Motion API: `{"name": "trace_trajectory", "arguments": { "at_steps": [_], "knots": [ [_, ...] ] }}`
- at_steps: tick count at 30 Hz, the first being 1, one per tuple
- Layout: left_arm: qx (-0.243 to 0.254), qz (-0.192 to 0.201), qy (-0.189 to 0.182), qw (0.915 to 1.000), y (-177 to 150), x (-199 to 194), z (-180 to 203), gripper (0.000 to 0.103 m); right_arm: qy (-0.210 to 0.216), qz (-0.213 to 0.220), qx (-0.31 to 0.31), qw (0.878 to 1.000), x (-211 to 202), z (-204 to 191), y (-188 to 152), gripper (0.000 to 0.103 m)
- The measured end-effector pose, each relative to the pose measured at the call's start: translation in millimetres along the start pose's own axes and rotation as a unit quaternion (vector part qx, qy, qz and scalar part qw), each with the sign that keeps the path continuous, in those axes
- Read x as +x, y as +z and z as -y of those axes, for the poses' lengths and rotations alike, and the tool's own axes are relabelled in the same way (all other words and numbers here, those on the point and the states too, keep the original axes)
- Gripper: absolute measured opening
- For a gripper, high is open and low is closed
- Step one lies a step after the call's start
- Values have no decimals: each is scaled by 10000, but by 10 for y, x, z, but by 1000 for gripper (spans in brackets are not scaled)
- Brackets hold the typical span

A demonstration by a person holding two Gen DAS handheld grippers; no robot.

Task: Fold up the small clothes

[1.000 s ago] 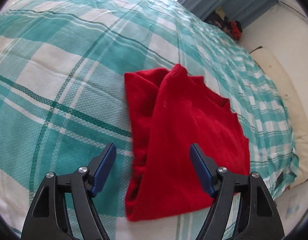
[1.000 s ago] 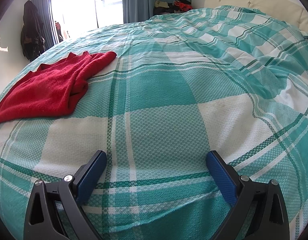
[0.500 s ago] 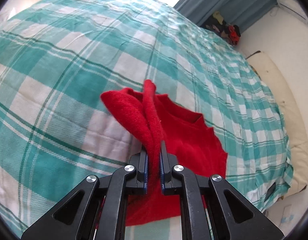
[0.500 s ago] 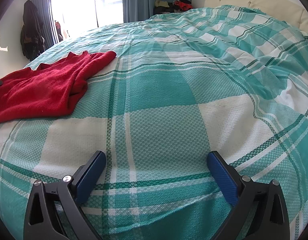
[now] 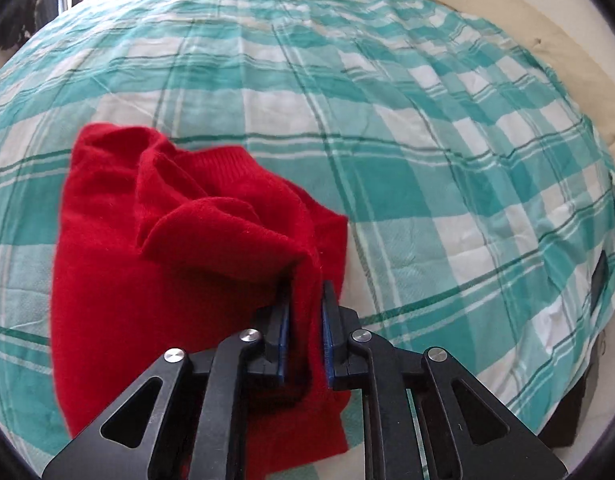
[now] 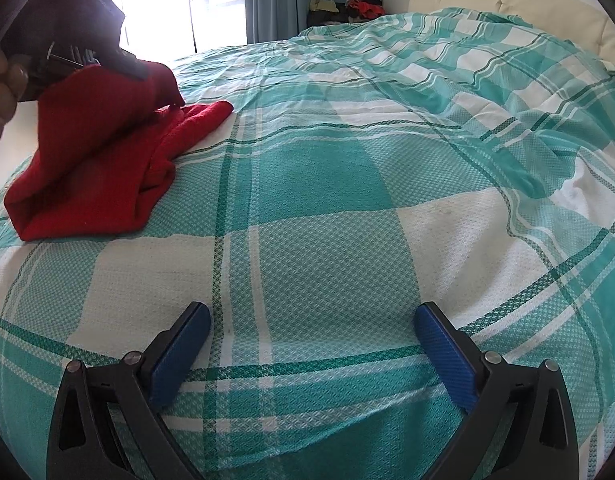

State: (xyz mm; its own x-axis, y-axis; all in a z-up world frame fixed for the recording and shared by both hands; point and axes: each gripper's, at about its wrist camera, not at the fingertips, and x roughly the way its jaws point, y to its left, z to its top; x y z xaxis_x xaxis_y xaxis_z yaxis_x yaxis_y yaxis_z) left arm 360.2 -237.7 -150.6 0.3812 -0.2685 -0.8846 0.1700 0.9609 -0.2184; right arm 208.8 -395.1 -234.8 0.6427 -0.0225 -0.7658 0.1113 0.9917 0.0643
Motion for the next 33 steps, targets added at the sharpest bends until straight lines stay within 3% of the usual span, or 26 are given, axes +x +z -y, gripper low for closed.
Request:
{"name": "trace_trajectory", "arguments": {
  "at_steps": [2, 3, 5, 7, 9, 11, 13, 15, 16, 18, 20, 23, 26, 29, 32, 33],
  "knots": [
    [215, -34, 211, 9995, -130, 61, 109, 34, 2, -10, 0, 10000, 4, -2, 2, 101],
    [242, 64, 101, 9996, -171, -37, 131, 49, 5, -13, 1, 10000, 6, -1, 2, 101],
    [158, 228, -573, 9980, -241, -356, 100, 70, 10, -10, 5, 10000, 6, 1, 3, 101],
    [15, 544, -1194, 9914, -340, -780, -69, 77, 8, -8, 2, 10000, 8, 0, 5, 101],
    [-164, 986, -1300, 9865, -454, -1156, -374, 88, 0, -12, -8, 10000, 6, -3, 2, 102],
    [-475, 1417, -844, 9852, -510, -1397, -790, 89, -1, -13, -7, 10000, 5, -4, 4, 102],
    [-906, 1527, -308, 9836, -442, -1452, -1194, 86, -14, -8, -15, 10000, 5, -8, 3, 102],
    [-1216, 1486, -298, 9809, -347, -1409, -1456, 76, -36, 5, -24, 10000, 3, -16, 1, 102],
    [-1200, 1485, -307, 9811, -309, -1353, -1491, 76, -49, 14, -28, 10000, 1, -21, -1, 102],
    [-790, 1347, -54, 9877, -275, -1160, -1398, 76, -75, 36, -36, 10000, -3, -29, -7, 102],
    [-226, 895, 241, 9954, -332, -845, -1240, 76, -77, 55, -33, 9999, -8, -30, -10, 102],
    [514, 164, 618, 9966, -658, -419, -1158, 63, -10, -86, -41, 10000, -52, -10, 21, 102],
    [520, 388, 539, 9964, -836, -471, -1202, 63, -32, -423, -89, 9991, -238, 8, 157, 100],
    [443, 360, 452, 9973, -830, -506, -1225, 63, 674, 75, 318, 9972, -584, 6, 407, 99],
    [483, 346, 463, 9972, -820, -514, -1219, 63, 1851, 102, 640, 9806, -613, -171, 805, 96],
    [500, 342, 472, 9970, -823, -520, -1216, 63, 2173, 84, 647, 9739, -569, -268, 934, 88]
  ]
}}
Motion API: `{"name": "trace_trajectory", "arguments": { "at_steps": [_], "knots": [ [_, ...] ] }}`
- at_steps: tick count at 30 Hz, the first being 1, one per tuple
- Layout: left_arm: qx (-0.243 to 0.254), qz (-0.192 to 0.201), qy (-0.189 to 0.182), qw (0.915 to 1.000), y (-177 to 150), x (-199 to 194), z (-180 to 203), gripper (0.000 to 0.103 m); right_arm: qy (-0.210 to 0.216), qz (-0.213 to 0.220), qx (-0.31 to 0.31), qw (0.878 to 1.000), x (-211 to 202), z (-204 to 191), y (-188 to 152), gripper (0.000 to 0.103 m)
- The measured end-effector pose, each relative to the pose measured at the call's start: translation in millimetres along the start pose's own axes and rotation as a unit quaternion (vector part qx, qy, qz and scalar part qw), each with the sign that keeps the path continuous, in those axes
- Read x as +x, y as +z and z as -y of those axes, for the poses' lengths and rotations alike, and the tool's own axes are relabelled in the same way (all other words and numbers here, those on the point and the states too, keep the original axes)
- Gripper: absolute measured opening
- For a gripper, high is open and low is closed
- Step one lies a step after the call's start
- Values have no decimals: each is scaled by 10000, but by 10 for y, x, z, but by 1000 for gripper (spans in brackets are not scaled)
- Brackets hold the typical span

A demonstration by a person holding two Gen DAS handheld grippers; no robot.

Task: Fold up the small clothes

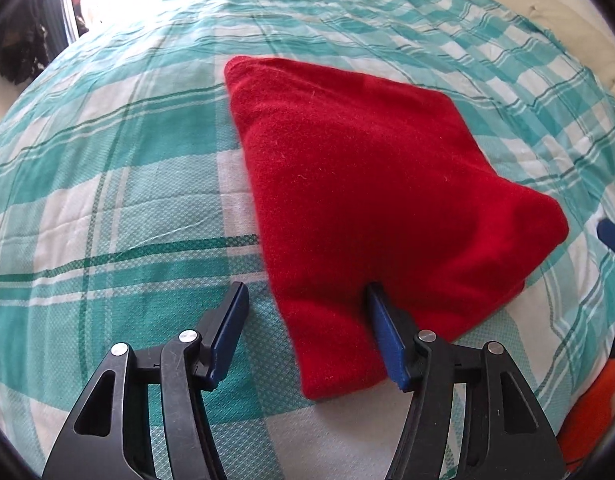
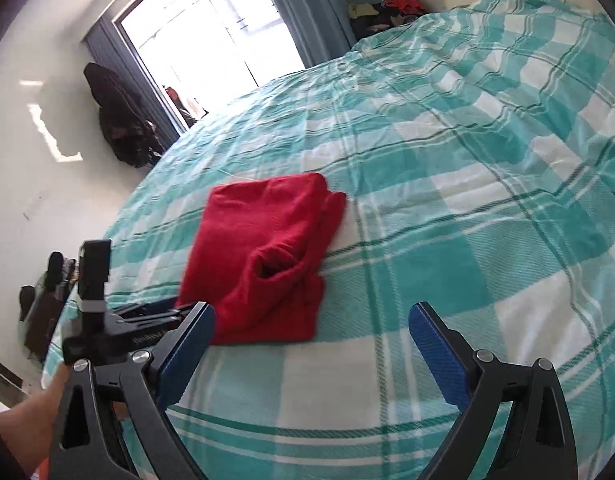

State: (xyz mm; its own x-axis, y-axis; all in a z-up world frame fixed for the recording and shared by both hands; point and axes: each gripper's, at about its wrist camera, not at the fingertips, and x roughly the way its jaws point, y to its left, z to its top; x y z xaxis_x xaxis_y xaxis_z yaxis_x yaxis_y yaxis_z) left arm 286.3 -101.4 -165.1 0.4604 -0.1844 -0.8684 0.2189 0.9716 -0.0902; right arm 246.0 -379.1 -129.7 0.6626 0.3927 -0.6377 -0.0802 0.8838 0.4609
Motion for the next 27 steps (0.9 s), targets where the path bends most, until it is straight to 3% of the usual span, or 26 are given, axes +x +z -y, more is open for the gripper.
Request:
{"name": "trace_trajectory", "arguments": {
  "at_steps": [1, 2, 3, 5, 6, 9, 12, 15, 19, 20, 21, 22, 25, 27],
  "knots": [
    [12, -4, 5, 10000, -4, -6, 6, 63, 222, -29, -35, 9997, 108, -88, 106, 78],
    [21, -11, 9, 10000, -6, -13, 8, 63, 293, -90, -121, 9995, 232, -160, 186, 73],
    [27, -22, 11, 10000, -13, -22, 1, 64, 256, -267, -228, 9991, 393, -216, 234, 60],
    [60, -61, -7, 10000, -16, -30, -3, 64, 167, -1232, -368, 9916, 862, -207, 215, 9],
    [100, -88, -32, 9999, -21, -38, -7, 64, 14, -1575, -352, 9869, 1006, -152, 157, 6],
    [327, -157, -118, 9993, -67, -35, -7, 64, -100, -1663, -84, 9860, 1022, 89, 4, 6],
    [480, -232, -182, 9984, -67, -76, -8, 64, 14, -1917, 11, 9814, 1128, 242, -86, 15],
    [386, -154, -314, 9986, -3, -329, -81, 63, 164, -1819, 15, 9832, 992, 280, 43, 55],
    [-6, 559, -570, 9968, 247, -673, -153, 61, -56, -1086, -299, 9936, 583, 255, 445, 55],
    [-67, 650, -637, 9958, 337, -671, -125, 58, 96, -995, -309, 9945, 556, 216, 571, 52],
    [-64, 704, -704, 9950, 410, -636, -66, 54, 323, -958, -329, 9943, 568, 164, 700, 42],
    [-1, 696, -720, 9950, 467, -561, 15, 54, 555, -949, -391, 9932, 611, 85, 799, 35],
    [493, 333, -505, 9969, 387, -199, 284, 54, 1021, -1103, -571, 9870, 938, -133, 874, 35],
    [1108, 130, 37, 9938, 167, 47, 441, 54, 1027, -1633, -516, 9798, 1370, -135, 724, 35]
  ]
}}
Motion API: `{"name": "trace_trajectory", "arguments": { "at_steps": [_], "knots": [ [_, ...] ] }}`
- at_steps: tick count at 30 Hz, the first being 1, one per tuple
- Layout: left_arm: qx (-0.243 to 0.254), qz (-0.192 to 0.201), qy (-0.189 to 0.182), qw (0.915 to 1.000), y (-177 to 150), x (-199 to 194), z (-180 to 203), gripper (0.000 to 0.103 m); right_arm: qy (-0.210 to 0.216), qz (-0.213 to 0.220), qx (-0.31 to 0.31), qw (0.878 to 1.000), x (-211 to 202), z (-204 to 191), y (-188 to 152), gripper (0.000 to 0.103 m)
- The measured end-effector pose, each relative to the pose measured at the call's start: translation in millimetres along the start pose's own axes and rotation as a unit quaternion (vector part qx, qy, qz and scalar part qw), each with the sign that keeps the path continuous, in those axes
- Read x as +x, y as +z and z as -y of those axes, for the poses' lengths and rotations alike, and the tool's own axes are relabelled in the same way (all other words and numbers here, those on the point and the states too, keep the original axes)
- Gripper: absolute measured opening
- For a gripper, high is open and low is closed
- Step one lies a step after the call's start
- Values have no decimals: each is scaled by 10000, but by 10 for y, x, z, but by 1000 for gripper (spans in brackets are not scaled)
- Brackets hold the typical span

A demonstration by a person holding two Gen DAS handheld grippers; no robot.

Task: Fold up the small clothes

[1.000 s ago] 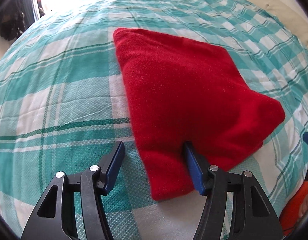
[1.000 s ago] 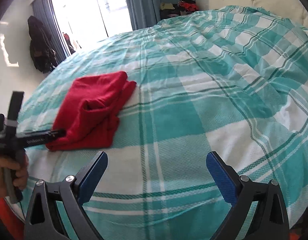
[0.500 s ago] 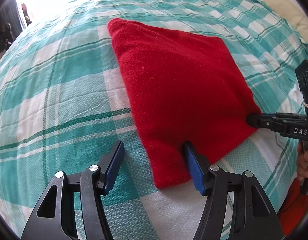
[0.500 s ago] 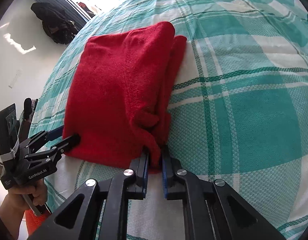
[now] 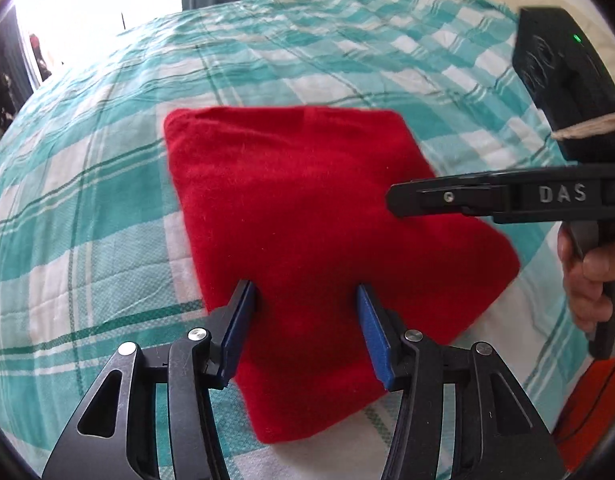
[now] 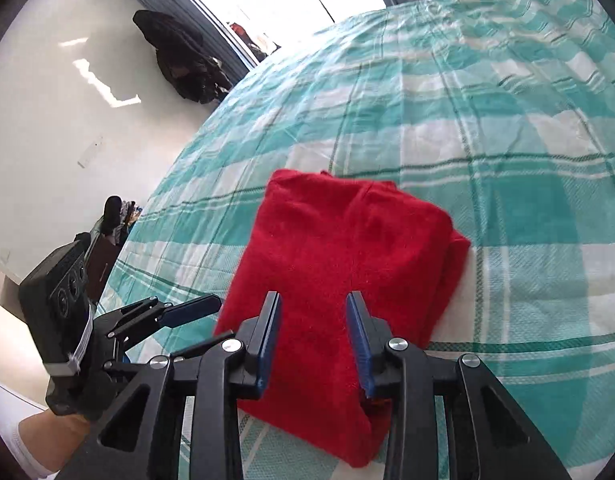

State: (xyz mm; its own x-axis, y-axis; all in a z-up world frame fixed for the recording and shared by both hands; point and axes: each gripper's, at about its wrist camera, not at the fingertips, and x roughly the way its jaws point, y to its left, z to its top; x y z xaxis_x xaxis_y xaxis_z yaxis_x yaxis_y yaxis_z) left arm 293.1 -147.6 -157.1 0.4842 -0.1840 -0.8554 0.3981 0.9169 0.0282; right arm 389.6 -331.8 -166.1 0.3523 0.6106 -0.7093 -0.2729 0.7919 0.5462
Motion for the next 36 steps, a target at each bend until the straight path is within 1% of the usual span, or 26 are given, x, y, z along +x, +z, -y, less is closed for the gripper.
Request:
{"name": "trace_trajectory", "arguments": {
  "at_steps": [2, 3, 4, 5, 8, 10, 12, 14, 15, 16, 19, 21, 22, 24, 25, 26, 27, 28, 29, 30, 31, 32, 33, 34, 35, 36],
  "knots": [
    [801, 159, 463, 9956, -150, 1, 205, 55, -454, -681, 87, 9966, 434, 183, -119, 22],
    [1045, 213, 561, 9927, -191, -52, 258, 55, -404, -658, 84, 9970, 458, 226, -143, 20],
    [1141, 229, 520, 9918, -206, -123, 272, 55, -326, -592, 138, 9976, 396, 232, -113, 20],
    [1092, 251, 362, 9930, -205, -206, 248, 55, -312, -524, 157, 9980, 304, 209, -52, 20],
    [554, 335, -248, 9976, -181, -370, 80, 59, -393, 114, -172, 9990, -20, 65, 200, 23],
    [325, 167, -323, 9988, -197, -272, 25, 61, -350, 357, -50, 9987, -50, 98, 363, 23],
    [411, 36, -239, 9989, -263, -130, 60, 62, -464, 266, 201, 9984, 162, 255, 467, 24],
    [565, 90, -145, 9983, -307, -140, 118, 62, -723, -321, 587, 9951, 550, 532, 442, 24],
    [575, 61, -156, 9982, -304, -182, 122, 62, -663, -338, 704, 9947, 626, 604, 405, 23],
    [534, 38, -238, 9983, -297, -242, 104, 62, -634, -170, 714, 9953, 586, 607, 399, 23],
    [19, 194, -631, 9978, -295, -497, -93, 62, -736, 158, 415, 9963, 234, 388, 402, 24],
    [-452, 381, -866, 9945, -312, -617, -273, 68, -595, 440, -48, 9972, -94, 124, 310, 24],
    [-658, 422, -896, 9929, -324, -620, -338, 69, -433, 511, -264, 9974, -223, -3, 220, 24],
    [-916, 276, -850, 9918, -357, -487, -429, 70, -59, 522, -598, 9968, -376, -198, -29, 24],
    [-957, 101, -815, 9920, -403, -382, -423, 70, 30, 437, -681, 9967, -371, -218, -179, 24],
    [-954, -107, -799, 9922, -447, -265, -412, 69, -11, 291, -712, 9970, -280, -217, -332, 24],
    [-919, -259, -780, 9924, -495, -194, -400, 69, -161, 54, -705, 9974, -124, -166, -490, 24],
    [-867, -243, -796, 9928, -548, -220, -396, 69, -375, -253, -642, 9969, 36, -71, -628, 22],
    [-842, -210, -808, 9929, -576, -302, -420, 69, -417, -381, -546, 9969, 119, 23, -763, 19],
    [-881, -169, -863, 9922, -577, -398, -453, 69, -320, -224, -448, 9982, 48, 52, -833, 19],
    [-993, -35, -970, 9903, -570, -510, -517, 69, -235, -71, -365, 9990, -76, 46, -851, 20],
    [-1161, 152, -1122, 9868, -528, -593, -615, 75, -141, 92, -329, 9993, -216, 33, -850, 25],
    [-1357, 332, -1223, 9826, -478, -658, -723, 87, -37, 291, -318, 9991, -353, 28, -837, 50],
    [-1567, 497, -1223, 9788, -413, -682, -838, 92, 19, 506, -279, 9983, -469, 38, -812, 82],
    [-1761, 605, -1152, 9757, -342, -669, -944, 94, 80, 719, -197, 9972, -559, 69, -780, 89],
    [-1937, 613, -1133, 9726, -235, -576, -1051, 94, 198, 781, -98, 9967, -578, 119, -723, 90]
  ]
}}
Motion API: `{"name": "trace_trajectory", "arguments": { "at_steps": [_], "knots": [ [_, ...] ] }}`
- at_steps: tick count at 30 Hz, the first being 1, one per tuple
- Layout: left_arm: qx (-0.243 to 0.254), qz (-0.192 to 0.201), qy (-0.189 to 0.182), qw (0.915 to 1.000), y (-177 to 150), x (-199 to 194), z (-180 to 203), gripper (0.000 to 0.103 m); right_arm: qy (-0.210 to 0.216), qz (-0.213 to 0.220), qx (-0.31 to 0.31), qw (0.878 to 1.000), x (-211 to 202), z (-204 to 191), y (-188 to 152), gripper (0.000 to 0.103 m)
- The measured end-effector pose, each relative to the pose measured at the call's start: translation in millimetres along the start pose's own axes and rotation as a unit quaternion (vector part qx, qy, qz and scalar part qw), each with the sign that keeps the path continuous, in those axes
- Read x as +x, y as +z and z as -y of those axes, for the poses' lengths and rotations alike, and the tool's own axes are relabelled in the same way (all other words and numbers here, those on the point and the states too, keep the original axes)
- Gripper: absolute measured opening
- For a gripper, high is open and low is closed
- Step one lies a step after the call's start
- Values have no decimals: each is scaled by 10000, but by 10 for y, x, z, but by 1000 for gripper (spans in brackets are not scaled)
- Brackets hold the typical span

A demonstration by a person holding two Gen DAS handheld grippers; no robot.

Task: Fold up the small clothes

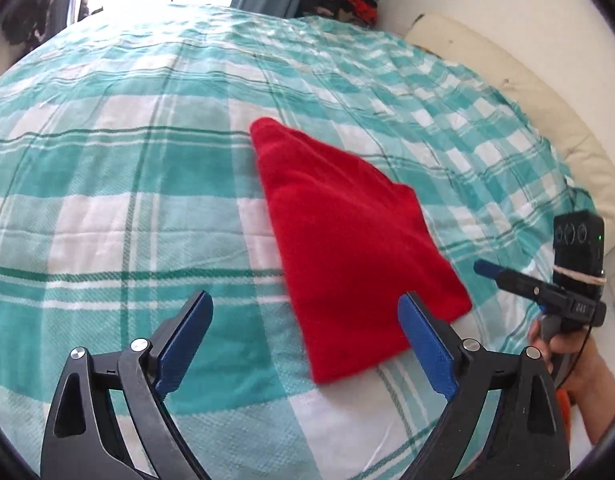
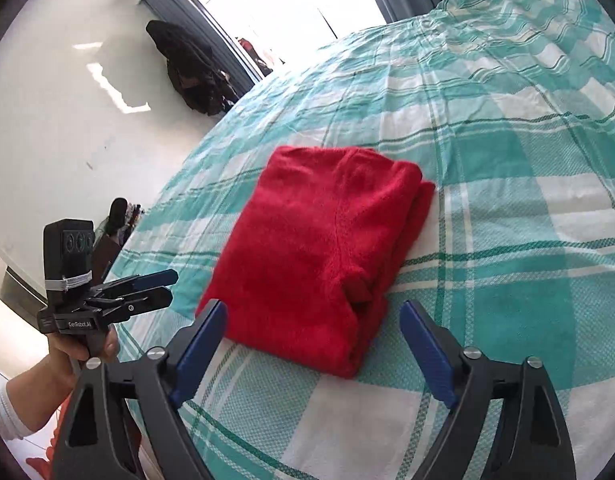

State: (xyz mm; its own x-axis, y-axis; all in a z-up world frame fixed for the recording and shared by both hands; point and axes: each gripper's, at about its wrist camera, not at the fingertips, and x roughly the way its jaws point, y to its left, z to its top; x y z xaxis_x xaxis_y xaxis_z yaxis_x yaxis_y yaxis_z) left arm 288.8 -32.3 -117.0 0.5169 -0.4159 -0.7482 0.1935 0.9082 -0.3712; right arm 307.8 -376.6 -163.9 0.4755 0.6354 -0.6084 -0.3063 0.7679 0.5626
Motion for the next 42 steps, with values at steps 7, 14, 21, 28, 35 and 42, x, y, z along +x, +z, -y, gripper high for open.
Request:
{"name": "trace_trajectory", "arguments": {
  "at_steps": [7, 14, 21, 28, 35, 42],
  "knots": [
    [-1118, -779, -804, 9874, 282, 960, -280, 96, 620, -564, 1664, 9825, 726, 638, 127, 72],
    [-738, -1092, -847, 9877, 347, 981, 37, 34, 1107, -764, 2002, 9705, 1064, 513, 197, 27],
    [-354, -300, -854, 9953, 1013, 215, 185, 31, 963, -251, 855, 9913, 707, -154, 841, 24],
    [-242, -23, -666, 9975, 1477, -184, 16, 39, 1542, 166, 658, 9857, 569, -712, 1442, 25],
    [-388, -872, 937, 9910, 574, 267, -487, 59, -212, -695, 1421, 9872, 962, -107, 740, 59],
    [729, 115, 2036, 9763, -202, -529, 161, 102, -1390, -368, 464, 9885, 129, -269, 88, 90]
  ]
}}
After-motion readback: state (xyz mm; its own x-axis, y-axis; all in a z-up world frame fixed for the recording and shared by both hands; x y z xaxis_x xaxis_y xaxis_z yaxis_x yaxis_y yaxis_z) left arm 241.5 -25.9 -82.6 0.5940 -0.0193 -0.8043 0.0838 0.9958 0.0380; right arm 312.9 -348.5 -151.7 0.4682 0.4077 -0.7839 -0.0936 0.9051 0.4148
